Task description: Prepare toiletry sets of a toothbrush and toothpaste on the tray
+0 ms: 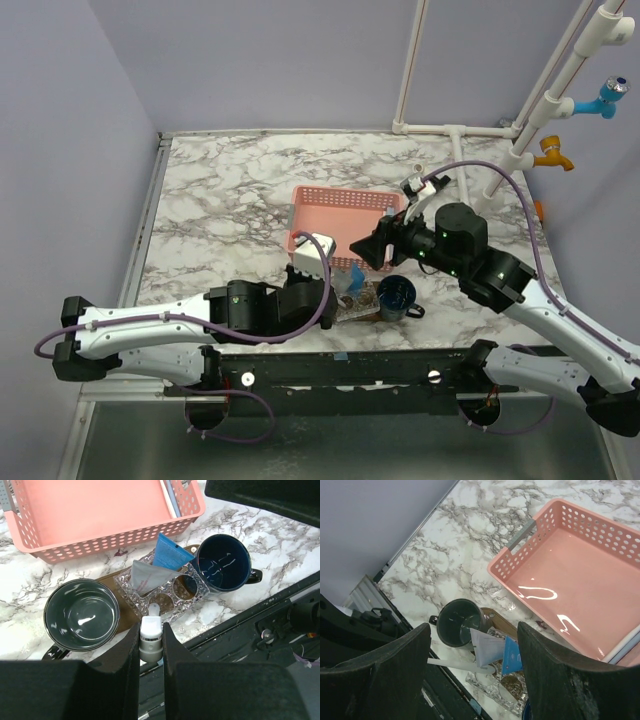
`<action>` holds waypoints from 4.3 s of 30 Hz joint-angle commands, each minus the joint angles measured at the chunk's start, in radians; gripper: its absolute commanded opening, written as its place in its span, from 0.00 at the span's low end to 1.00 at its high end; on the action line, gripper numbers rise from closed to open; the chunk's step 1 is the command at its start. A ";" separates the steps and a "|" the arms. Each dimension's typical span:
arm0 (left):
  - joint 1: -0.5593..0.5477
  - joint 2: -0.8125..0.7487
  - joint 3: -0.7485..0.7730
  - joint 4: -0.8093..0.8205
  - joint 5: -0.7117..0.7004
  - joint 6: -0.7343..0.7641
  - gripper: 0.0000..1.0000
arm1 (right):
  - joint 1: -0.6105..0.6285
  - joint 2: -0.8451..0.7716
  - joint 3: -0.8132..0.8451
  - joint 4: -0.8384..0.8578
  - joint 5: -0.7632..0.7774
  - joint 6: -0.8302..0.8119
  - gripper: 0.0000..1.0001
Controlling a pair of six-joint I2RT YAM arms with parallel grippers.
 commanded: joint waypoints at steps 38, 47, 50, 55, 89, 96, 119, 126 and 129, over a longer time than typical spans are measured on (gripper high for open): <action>-0.076 0.217 -0.001 0.032 -0.202 -0.124 0.00 | 0.005 -0.033 -0.077 0.026 0.019 0.019 0.74; -0.092 0.240 -0.002 0.020 -0.206 -0.153 0.09 | 0.005 -0.027 -0.083 0.027 0.014 0.020 0.74; -0.103 0.249 0.004 0.008 -0.208 -0.161 0.14 | 0.005 -0.025 -0.086 0.028 0.011 0.020 0.74; -0.121 0.269 0.029 -0.050 -0.223 -0.189 0.18 | 0.005 -0.021 -0.089 0.030 0.008 0.022 0.74; -0.145 0.005 -0.035 0.061 -0.095 -0.019 0.66 | 0.004 0.238 0.094 -0.157 0.287 0.050 0.70; -0.079 -0.083 -0.052 0.089 0.016 0.048 0.68 | -0.023 0.337 0.144 -0.202 0.327 0.073 0.63; 0.417 -0.269 -0.168 0.079 0.480 0.255 0.70 | -0.290 0.498 0.178 -0.289 0.383 0.103 0.56; 0.537 -0.281 -0.182 0.082 0.557 0.298 0.70 | -0.321 0.556 0.167 -0.279 0.377 0.115 0.56; 0.584 -0.293 -0.201 0.099 0.578 0.311 0.70 | -0.332 0.582 0.154 -0.262 0.368 0.118 0.56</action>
